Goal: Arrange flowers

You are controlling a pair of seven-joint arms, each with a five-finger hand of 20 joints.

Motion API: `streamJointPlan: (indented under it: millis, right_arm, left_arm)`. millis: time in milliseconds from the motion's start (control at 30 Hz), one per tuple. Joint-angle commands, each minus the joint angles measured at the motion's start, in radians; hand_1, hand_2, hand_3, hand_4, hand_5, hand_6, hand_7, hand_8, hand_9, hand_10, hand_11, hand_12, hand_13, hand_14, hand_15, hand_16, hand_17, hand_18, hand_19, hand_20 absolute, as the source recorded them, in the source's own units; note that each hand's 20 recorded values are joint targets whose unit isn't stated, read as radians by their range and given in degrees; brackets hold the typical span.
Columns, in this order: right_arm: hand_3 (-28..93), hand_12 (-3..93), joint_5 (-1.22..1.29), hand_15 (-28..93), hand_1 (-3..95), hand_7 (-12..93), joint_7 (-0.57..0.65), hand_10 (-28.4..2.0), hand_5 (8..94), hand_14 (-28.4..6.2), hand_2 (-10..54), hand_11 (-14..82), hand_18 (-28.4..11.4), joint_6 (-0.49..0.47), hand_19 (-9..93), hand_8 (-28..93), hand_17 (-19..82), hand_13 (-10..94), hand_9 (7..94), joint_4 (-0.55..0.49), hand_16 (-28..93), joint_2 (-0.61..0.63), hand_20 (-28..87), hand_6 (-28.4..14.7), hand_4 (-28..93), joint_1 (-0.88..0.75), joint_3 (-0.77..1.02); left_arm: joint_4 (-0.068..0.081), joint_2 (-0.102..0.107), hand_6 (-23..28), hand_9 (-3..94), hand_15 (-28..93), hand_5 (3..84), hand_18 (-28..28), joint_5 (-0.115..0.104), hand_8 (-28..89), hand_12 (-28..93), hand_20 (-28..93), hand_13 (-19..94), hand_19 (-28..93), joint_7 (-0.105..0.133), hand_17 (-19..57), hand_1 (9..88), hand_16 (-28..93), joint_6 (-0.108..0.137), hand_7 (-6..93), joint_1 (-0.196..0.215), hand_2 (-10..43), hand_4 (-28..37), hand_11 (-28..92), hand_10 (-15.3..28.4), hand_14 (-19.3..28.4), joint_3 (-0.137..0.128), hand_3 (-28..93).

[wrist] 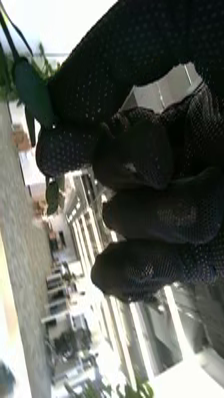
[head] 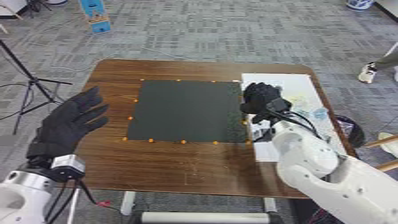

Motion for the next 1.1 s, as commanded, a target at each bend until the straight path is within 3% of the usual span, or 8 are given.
streamJointPlan:
  millis: [33, 300, 333, 567, 667, 700, 800, 1100]
  right_arm:
    - [83, 47.9, 0.077, 88, 39.6, 57, -0.021, -6.4, 71.4, -6.5, -9.5, 70.4, -21.8, -0.01, 93, 29, 54, 83, 84.6, 0.174, 48, -0.286, 73, -1.0, -6, 0.267, -0.164]
    - [83, 47.9, 0.082, 88, 39.7, 57, 0.039, -6.2, 71.8, -6.5, -9.5, 70.2, -22.0, -0.041, 93, 29, 55, 83, 84.8, 0.299, 48, -0.442, 73, -1.0, -6, 0.361, -0.269]
    - [83, 47.9, 0.079, 88, 39.8, 57, 0.041, -6.2, 71.8, -6.5, -9.5, 70.2, -22.0, -0.056, 93, 29, 55, 83, 84.9, 0.32, 48, -0.463, 73, -1.0, -6, 0.359, -0.266]
    - [82, 48.0, 0.039, 88, 39.7, 57, 0.066, -6.1, 72.0, -6.3, -9.5, 69.9, -21.9, -0.089, 93, 29, 55, 83, 85.1, 0.39, 48, -0.576, 73, -1.0, -5, 0.29, -0.247]
    - [82, 48.0, 0.028, 88, 39.7, 56, 0.083, -6.1, 72.2, -6.3, -9.5, 69.9, -21.9, -0.095, 93, 29, 55, 83, 85.2, 0.417, 48, -0.605, 73, -1.0, -5, 0.262, -0.246]
    - [82, 48.0, 0.026, 88, 39.7, 56, 0.103, -6.1, 72.3, -6.4, -9.5, 69.9, -21.9, -0.087, 93, 29, 55, 83, 85.2, 0.407, 48, -0.605, 73, -1.0, -6, 0.257, -0.258]
    - [82, 48.0, 0.016, 88, 39.7, 56, 0.132, -6.1, 72.4, -6.4, -9.5, 69.8, -22.0, -0.081, 93, 29, 55, 83, 85.2, 0.405, 48, -0.618, 73, -1.1, -6, 0.233, -0.275]
    - [82, 48.2, 0.01, 88, 39.9, 56, 0.163, -6.0, 72.5, -6.3, -9.5, 69.6, -21.9, -0.029, 93, 29, 55, 84, 85.4, 0.487, 49, -0.674, 73, -1.1, -6, 0.225, -0.32]
  left_arm:
    - [0.008, 0.058, 2.4, 26.2, 25, 28.7, 21.9, -0.008, -10, 16, 8, 22, 44, -0.014, -9.8, 24.9, 2, 0.004, 19.0, -0.045, -6.9, -28.2, 18, 11.0, 13.9, -0.013, 70]
    - [0.016, 0.101, 2.4, 26.3, 25, 28.9, 22.0, -0.004, -10, 16, 8, 23, 44, -0.004, -9.9, 24.9, 2, -0.005, 19.0, -0.091, -7.0, -28.2, 18, 11.1, 13.9, 0.007, 70]
    - [0.026, 0.111, 2.4, 26.3, 25, 29.0, 22.0, -0.005, -10, 16, 8, 22, 44, -0.003, -9.9, 25.0, 2, -0.003, 19.1, -0.109, -7.0, -28.2, 18, 11.1, 13.9, 0.019, 70]
    - [0.039, 0.14, 2.4, 26.5, 25, 29.1, 22.1, -0.004, -10, 16, 8, 23, 44, 0.005, -9.8, 25.0, 2, -0.009, 19.1, -0.154, -7.0, -28.2, 18, 11.2, 14.0, 0.031, 70]
    - [0.059, 0.156, 2.6, 27.6, 27, 29.6, 22.3, -0.004, -10, 18, 9, 23, 45, 0.001, -9.3, 24.9, 2, -0.019, 19.3, -0.202, -7.1, -28.2, 21, 11.6, 14.2, 0.067, 70]
    - [0.052, 0.156, 2.9, 28.5, 27, 30.2, 22.3, -0.004, -9, 18, 9, 23, 45, -0.001, -9.2, 24.9, 2, -0.03, 19.7, -0.196, -7.1, -28.2, 23, 12.1, 14.2, 0.061, 70]
    - [0.059, 0.167, 3.0, 29.2, 28, 30.7, 22.4, -0.006, -9, 19, 9, 24, 45, -0.002, -9.1, 24.9, 2, -0.038, 20.4, -0.222, -7.0, -28.2, 25, 12.5, 14.4, 0.082, 70]
    - [0.11, 0.196, 2.9, 29.1, 29, 30.7, 22.6, -0.014, -10, 18, 9, 24, 45, -0.013, -9.2, 25.1, 1, -0.062, 20.7, -0.354, -7.0, -28.2, 25, 12.4, 14.5, 0.188, 70]
